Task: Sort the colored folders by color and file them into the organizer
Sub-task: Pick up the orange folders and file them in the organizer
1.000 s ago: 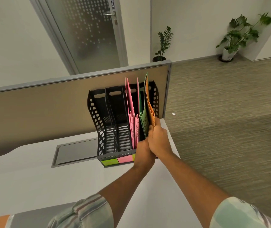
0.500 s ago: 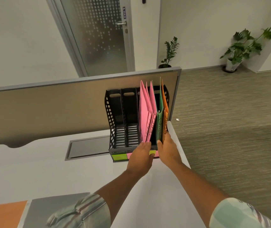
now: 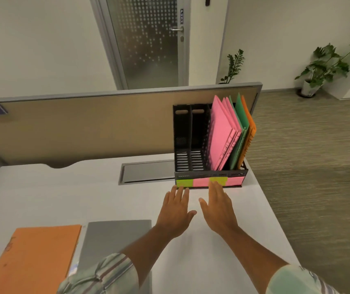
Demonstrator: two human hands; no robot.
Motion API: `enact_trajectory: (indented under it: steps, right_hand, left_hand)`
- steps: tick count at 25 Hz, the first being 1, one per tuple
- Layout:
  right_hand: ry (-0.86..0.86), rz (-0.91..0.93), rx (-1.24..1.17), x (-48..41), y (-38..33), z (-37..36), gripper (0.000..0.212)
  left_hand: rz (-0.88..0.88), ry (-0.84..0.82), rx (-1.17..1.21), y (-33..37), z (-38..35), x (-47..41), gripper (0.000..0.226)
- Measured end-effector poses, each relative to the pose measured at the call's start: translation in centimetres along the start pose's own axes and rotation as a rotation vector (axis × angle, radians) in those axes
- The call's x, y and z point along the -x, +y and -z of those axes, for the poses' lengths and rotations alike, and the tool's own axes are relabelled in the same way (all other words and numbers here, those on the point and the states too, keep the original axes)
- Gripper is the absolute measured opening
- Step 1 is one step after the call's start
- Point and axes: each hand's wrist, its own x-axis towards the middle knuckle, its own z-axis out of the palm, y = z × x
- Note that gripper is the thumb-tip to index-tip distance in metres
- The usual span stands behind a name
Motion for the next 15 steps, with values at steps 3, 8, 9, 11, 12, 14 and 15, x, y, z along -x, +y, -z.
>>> enact_trajectory:
  steps: [3,8,9,11,12,14,15]
  right_hand:
    - [-0.065,0.024,0.051,2.6,-3.9,-2.8,0.076]
    - [-0.146,0.079,0.096,6.5,-9.8,-7.8,0.078]
    - [-0.157,0.091,0.094,7.1,-11.0,-8.8,0.078]
    - [-0.173,0.121,0.072,8.1,-13.3,-10.6,0.077]
    - [-0.181,0.134,0.063,8.6,-14.3,-11.4,0.076]
    - [-0.196,0.164,0.061,9.6,-16.6,-12.9,0.077]
    - [-0.204,0.183,0.062,10.1,-17.8,-13.6,0.078]
  left_hand:
    - [0.048,-0.050,-0.015,-3.9,0.1,3.9,0.082]
    - [0.076,-0.073,-0.030,-11.3,-0.5,9.8,0.080]
    - [0.086,-0.075,-0.023,-12.8,-0.7,10.8,0.080]
    - [0.114,-0.081,-0.005,-15.5,-1.1,12.6,0.081]
    - [0.129,-0.087,0.003,-16.7,-1.3,13.4,0.082]
    - [0.159,-0.099,0.009,-19.2,-1.7,15.1,0.082]
    - [0.177,-0.102,0.014,-20.5,-1.9,15.9,0.082]
